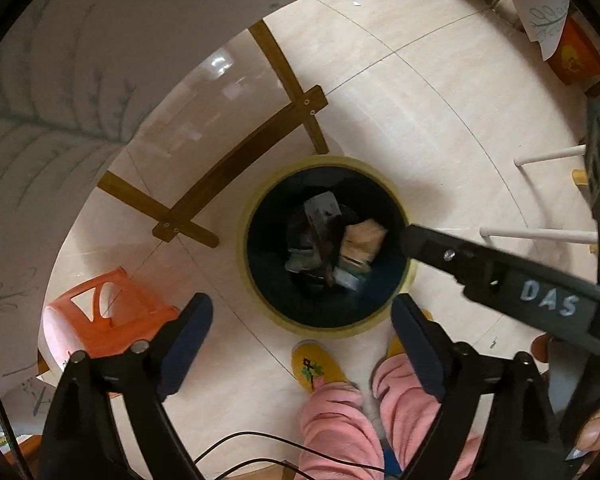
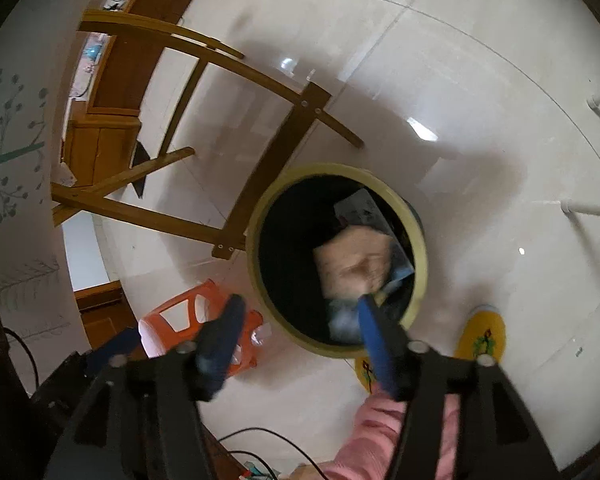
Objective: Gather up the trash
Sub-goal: 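Carry carton and earplug box down over the black bin and open both tools, then raise both open tools back over the table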
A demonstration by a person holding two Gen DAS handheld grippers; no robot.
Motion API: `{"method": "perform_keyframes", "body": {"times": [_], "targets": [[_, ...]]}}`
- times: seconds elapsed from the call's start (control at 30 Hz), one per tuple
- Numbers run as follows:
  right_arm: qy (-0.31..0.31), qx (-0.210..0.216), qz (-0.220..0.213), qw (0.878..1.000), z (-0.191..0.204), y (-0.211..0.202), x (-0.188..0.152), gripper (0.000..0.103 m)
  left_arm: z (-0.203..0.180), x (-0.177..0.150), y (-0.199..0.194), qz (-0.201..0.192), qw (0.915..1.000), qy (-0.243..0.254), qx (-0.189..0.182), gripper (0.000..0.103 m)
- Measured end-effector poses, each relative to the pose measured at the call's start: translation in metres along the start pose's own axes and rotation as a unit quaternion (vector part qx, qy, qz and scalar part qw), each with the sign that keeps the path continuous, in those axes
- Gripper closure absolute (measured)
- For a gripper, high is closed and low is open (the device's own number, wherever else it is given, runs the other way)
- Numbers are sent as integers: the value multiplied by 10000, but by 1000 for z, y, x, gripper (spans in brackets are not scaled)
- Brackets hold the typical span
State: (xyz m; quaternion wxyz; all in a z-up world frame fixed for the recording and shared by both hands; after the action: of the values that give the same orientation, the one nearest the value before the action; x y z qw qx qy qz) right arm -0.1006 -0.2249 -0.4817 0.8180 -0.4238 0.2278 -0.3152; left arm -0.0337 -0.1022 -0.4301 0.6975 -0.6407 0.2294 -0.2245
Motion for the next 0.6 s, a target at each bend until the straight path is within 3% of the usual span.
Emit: {"method": "perform_keyframes", "body": {"times": [0.3,0.6], "targets": [[-200,-147,-181,9995,10,-12,-4,38,16,-11,-18,-33,9995,-313,-14,12],[-422,-192,-272,9986,41,-66,-15,39,24,-29,-106,-270,9988,-379,-140,12]]}}
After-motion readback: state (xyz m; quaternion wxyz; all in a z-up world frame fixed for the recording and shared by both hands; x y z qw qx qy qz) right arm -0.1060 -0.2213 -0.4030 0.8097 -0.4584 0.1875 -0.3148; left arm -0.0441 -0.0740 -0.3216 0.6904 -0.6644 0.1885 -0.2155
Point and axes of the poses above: each gripper's, at about its wrist camera, not at the fingertips, and y roughly the way its jaws point, z to its left, x to its top, the point moved 3 cm from there along y, roughly the way its jaws point, and after that the axes turned 3 degrees about -y, right-handed, at the moved point
